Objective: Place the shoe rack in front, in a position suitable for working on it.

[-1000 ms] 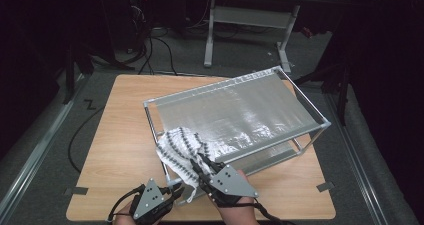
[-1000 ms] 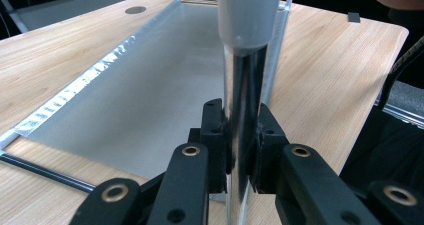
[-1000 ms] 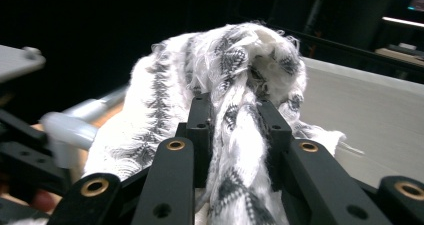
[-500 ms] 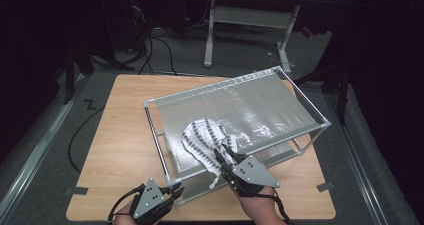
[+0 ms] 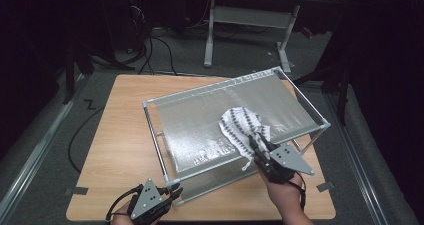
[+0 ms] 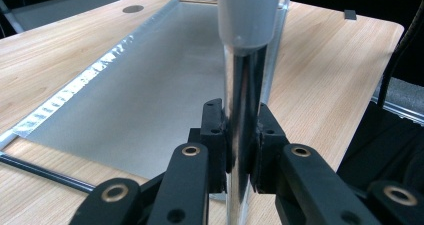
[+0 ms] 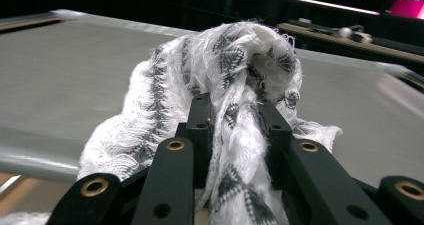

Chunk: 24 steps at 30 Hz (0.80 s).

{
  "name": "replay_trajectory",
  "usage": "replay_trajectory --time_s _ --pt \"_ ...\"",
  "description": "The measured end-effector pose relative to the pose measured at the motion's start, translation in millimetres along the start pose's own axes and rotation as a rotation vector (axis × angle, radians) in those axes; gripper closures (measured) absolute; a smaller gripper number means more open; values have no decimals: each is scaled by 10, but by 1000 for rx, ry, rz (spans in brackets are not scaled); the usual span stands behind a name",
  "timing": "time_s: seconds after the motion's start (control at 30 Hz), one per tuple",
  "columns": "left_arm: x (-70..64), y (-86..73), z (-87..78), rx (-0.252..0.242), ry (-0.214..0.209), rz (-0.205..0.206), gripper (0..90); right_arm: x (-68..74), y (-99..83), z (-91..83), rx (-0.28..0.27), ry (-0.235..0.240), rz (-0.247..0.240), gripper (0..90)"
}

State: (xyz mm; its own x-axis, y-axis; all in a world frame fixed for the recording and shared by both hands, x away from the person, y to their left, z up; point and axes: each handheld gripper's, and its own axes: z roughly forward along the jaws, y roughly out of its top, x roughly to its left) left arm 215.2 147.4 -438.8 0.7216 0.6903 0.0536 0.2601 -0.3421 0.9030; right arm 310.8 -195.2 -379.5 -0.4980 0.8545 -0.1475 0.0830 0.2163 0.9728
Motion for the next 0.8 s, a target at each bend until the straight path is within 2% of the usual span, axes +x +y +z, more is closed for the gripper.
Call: replay_trajectory --time_s 0.2,0.47,0.8 --pt "-9 0 -1 1 1 9 793 -376 -48 -40 16 -89 40 727" --pt "-6 2 2 3 -1 8 794 -844 -115 -44 33 -215 42 728" --pt "-16 -2 1 0 8 5 795 -1229 -176 -90 44 -360 37 728"
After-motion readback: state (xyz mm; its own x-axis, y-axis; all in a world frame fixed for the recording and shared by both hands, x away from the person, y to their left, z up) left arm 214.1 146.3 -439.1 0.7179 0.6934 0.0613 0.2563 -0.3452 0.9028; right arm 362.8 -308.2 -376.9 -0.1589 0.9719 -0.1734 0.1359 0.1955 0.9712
